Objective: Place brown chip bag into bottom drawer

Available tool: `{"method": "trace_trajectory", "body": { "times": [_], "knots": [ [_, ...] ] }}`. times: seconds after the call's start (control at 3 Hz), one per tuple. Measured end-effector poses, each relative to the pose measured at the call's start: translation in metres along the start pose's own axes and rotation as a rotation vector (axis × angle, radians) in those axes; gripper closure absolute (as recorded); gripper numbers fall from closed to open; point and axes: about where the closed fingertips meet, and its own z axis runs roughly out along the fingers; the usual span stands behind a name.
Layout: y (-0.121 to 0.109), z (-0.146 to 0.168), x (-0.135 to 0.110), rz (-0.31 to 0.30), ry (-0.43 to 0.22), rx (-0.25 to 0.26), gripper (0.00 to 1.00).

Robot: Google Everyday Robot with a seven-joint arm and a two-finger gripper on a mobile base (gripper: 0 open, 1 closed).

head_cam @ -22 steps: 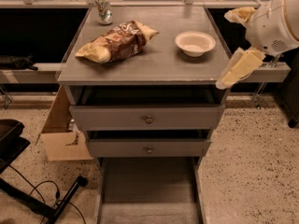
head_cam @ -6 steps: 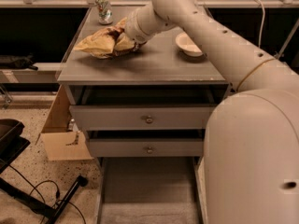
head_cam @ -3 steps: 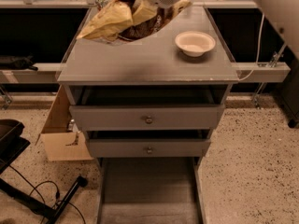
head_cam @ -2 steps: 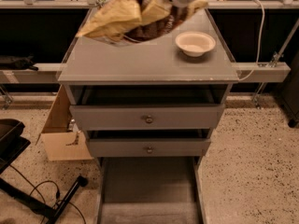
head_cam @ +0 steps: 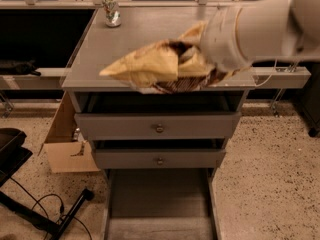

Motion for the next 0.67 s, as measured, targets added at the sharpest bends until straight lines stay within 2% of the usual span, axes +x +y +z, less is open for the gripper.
{"method": "trace_trajectory", "body": {
  "times": [0.33, 0.67],
  "knots": [
    [0.062, 0.022, 0.04, 0.08, -0.056, -0.019, 1.0],
    [0.171, 0.031, 0.124, 0.317, -0.108, -0.084, 1.0]
  ]
}}
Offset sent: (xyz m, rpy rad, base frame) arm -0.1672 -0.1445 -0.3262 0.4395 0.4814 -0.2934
